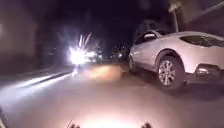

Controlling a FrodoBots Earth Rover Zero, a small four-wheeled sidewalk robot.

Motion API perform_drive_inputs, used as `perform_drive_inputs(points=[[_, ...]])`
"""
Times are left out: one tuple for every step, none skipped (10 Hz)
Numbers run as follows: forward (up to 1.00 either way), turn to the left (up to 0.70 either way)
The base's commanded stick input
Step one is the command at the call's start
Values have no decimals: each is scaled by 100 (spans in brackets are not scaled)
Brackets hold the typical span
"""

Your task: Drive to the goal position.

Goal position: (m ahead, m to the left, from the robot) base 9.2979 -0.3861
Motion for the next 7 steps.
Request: perform_drive_inputs(points=[[70, 0], [70, 0], [70, 0], [70, 0], [70, 0], [70, 0], [70, 0]])
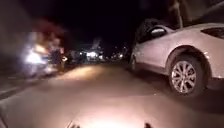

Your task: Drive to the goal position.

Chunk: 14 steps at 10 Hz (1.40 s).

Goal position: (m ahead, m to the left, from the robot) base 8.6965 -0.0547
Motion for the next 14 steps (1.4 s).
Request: perform_drive_inputs(points=[[70, 0], [70, 0], [70, 0], [70, 0], [70, 0], [70, 0], [70, 0], [70, 0], [70, 0], [70, 0], [70, 0], [70, 0], [70, 0], [70, 0]])
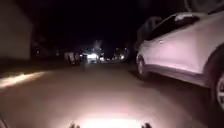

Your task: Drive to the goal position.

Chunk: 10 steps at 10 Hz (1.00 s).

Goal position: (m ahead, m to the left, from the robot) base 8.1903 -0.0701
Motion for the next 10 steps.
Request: perform_drive_inputs(points=[[70, 0], [70, 0], [70, 0], [70, 0], [70, 0], [70, 0], [70, 0], [70, 0], [70, 0], [70, 0]])
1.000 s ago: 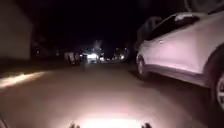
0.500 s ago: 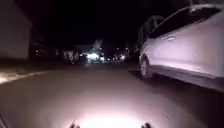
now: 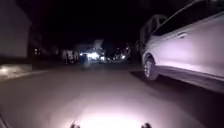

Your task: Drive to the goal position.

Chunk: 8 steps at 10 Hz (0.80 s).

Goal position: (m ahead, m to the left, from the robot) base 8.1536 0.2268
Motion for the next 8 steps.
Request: perform_drive_inputs(points=[[70, 0], [70, 0], [70, 0], [70, 0], [70, 0], [70, 0], [70, 0], [70, 0]])
